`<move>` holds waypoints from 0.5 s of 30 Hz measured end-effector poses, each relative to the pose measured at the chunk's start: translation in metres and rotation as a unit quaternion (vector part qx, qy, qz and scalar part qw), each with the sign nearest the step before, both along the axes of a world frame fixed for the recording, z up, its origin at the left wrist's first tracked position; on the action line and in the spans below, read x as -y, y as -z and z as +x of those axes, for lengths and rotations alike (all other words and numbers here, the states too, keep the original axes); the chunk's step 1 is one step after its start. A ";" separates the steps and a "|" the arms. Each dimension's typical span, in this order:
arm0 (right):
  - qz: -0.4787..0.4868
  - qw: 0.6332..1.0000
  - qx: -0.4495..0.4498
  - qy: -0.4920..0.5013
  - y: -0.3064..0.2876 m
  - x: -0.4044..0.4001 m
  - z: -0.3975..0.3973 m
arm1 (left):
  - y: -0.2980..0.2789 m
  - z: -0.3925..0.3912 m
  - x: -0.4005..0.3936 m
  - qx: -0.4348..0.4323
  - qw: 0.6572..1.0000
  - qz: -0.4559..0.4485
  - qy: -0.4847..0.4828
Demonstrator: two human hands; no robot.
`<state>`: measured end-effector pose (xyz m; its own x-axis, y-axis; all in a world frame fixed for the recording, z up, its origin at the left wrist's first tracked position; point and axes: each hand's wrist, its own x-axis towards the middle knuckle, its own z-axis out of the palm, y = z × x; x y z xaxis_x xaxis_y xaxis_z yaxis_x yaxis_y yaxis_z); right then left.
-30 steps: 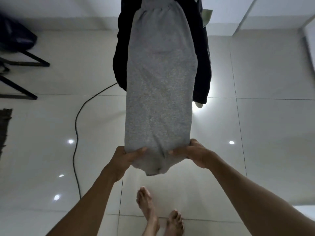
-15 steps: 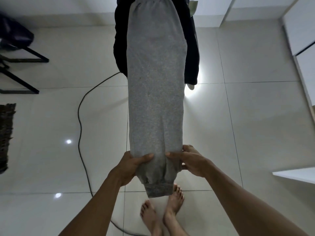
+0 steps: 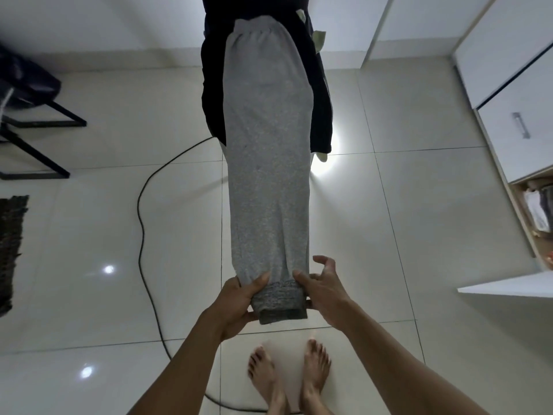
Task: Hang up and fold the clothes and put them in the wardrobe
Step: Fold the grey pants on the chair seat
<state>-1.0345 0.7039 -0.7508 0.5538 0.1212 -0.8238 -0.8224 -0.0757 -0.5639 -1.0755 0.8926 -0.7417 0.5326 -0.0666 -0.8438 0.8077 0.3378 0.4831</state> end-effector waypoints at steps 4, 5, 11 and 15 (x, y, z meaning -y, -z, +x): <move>-0.083 0.997 0.001 0.003 0.000 -0.009 -0.010 | -0.002 0.000 0.005 0.003 0.999 -0.003 -0.043; -0.072 0.997 -0.018 0.013 -0.001 -0.011 -0.011 | -0.002 -0.001 0.006 0.004 0.999 -0.005 -0.043; -0.022 0.992 -0.127 0.000 -0.012 -0.009 -0.001 | -0.003 -0.004 0.008 0.005 0.999 -0.009 -0.046; 0.015 0.991 -0.135 0.008 -0.013 -0.008 -0.001 | -0.003 -0.010 0.009 -0.040 0.998 -0.026 -0.042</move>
